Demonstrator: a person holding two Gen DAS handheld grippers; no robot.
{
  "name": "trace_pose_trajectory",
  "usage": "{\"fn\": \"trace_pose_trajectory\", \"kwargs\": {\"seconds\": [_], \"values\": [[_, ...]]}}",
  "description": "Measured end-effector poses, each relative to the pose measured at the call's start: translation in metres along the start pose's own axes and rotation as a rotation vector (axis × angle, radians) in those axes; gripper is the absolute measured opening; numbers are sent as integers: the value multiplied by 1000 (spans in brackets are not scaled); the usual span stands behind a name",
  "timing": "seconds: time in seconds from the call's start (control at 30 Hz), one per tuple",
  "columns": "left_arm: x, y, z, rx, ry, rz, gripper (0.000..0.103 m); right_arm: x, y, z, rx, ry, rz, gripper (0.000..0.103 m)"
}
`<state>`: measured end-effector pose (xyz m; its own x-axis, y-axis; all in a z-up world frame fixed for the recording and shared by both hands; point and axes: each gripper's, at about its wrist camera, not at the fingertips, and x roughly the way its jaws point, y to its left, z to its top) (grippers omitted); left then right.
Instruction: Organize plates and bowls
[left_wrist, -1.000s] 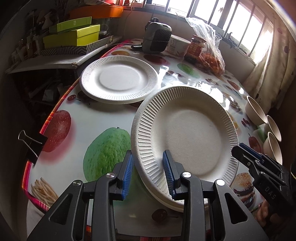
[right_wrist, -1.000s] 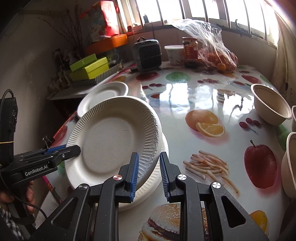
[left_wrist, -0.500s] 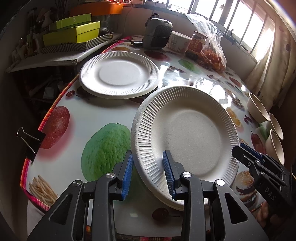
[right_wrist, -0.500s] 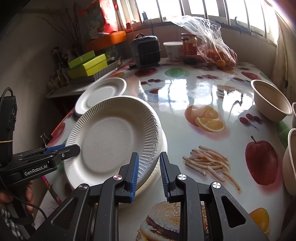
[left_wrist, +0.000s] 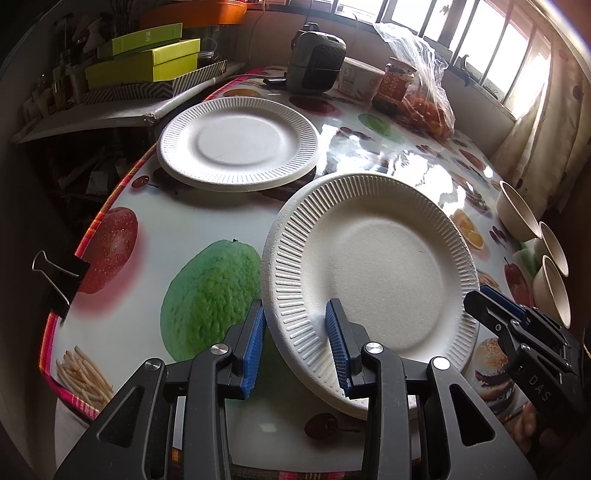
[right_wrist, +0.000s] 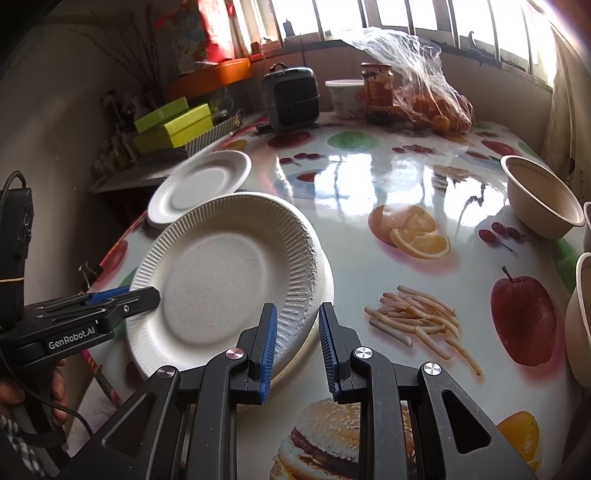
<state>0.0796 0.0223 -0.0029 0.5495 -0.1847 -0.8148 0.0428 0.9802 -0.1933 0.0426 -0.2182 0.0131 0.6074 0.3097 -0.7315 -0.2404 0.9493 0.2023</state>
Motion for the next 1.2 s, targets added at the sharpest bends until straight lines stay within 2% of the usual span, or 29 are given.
{"fn": "trace_pose_trajectory", "kwargs": {"seconds": [0.37, 0.57, 1.03, 1.1, 1.2], "values": [[1, -4, -1, 3, 8, 7, 37, 1, -1, -2, 0, 5, -1, 23], [3, -4, 0, 7, 8, 5, 40, 1, -1, -3, 0, 0, -2, 26], [1, -4, -1, 7, 5, 14, 41, 1, -1, -3, 0, 0, -7, 31], [1, -3, -1, 6, 2, 21, 43, 1, -1, -3, -1, 0, -7, 33], [0, -3, -1, 4, -3, 24, 46, 1, -1, -3, 1, -1, -10, 42]]}}
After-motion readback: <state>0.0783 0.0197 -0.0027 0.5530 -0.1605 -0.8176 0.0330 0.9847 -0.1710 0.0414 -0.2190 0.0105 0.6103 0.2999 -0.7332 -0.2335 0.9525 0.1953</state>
